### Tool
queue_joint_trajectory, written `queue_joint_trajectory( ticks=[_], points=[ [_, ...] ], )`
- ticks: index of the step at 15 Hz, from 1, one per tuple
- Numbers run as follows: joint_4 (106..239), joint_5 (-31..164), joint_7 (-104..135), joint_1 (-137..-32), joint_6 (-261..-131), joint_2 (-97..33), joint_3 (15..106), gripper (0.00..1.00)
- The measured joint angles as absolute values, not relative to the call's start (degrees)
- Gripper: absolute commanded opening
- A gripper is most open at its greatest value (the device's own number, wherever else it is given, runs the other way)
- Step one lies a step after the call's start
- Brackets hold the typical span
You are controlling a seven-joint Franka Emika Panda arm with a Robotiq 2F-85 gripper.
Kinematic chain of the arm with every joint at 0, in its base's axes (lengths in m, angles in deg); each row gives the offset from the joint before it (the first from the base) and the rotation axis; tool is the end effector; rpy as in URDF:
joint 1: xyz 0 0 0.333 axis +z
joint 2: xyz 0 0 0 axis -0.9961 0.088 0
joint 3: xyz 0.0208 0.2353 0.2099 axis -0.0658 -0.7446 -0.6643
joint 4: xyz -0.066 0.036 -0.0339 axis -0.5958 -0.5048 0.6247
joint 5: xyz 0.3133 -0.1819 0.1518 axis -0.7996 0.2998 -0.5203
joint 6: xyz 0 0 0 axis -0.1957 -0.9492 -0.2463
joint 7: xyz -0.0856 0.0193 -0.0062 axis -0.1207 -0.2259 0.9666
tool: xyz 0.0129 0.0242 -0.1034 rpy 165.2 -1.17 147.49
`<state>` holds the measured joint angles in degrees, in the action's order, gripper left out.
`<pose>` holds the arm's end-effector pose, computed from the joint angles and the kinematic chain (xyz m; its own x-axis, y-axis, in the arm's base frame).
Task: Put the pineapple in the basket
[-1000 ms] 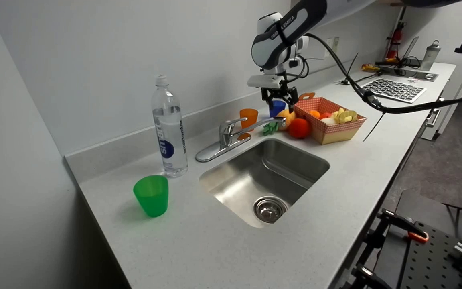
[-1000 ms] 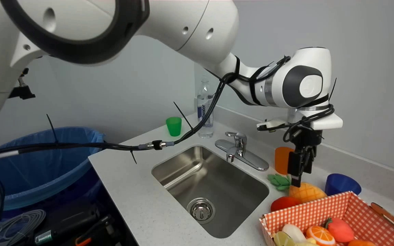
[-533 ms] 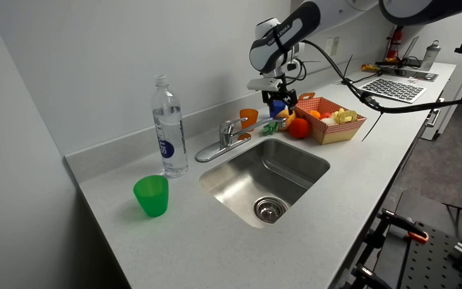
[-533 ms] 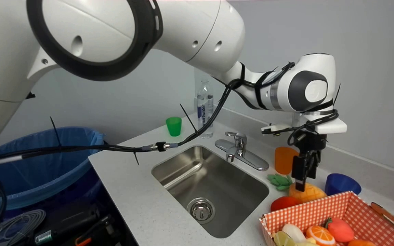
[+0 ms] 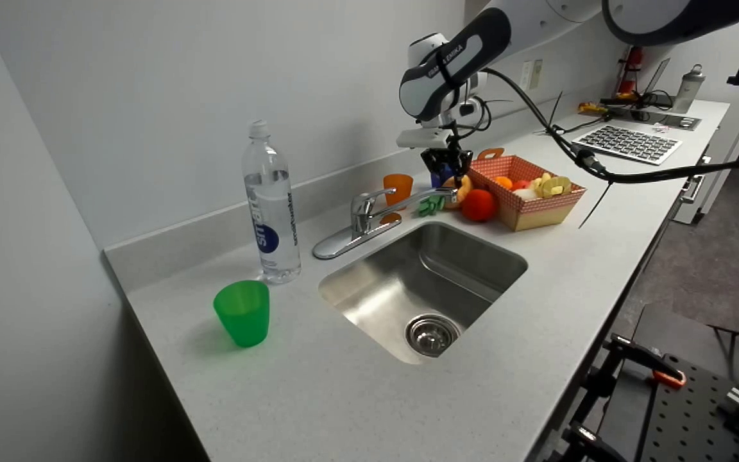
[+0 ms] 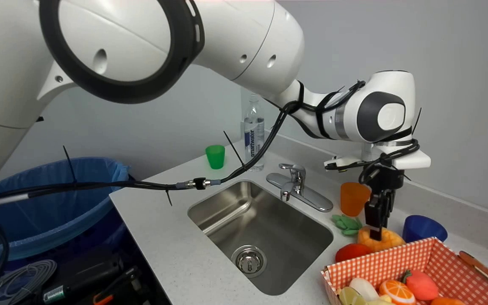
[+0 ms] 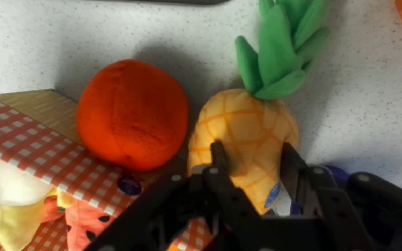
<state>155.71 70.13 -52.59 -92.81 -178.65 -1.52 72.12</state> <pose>0.6884 -0.2544 0.2525 0.0393 -0.9684 0.2465 -0.9853 0.0034 0.1705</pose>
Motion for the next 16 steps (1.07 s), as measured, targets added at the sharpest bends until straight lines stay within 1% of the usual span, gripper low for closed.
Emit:
queue_joint_trajectory(
  ticks=[2,3,4,5,7,8,16],
  points=[
    [155.4,70.2,-51.1,-92.8,-179.0,-1.7,72.1,0.01],
    [155.2,70.2,-50.3,-92.8,-179.2,-2.1,72.1,0.0],
    [155.1,70.2,-49.3,-92.8,-179.6,-2.6,72.1,0.0],
    [155.0,70.2,-48.4,-92.7,-179.9,-3.2,72.1,0.03],
    [154.8,70.1,-46.1,-92.7,-180.2,-4.9,72.1,0.01],
    [154.7,70.1,-45.0,-92.7,-180.2,-5.8,72.0,0.02],
    [154.9,70.1,-39.6,-93.9,-180.0,-12.2,72.2,0.02]
  ],
)
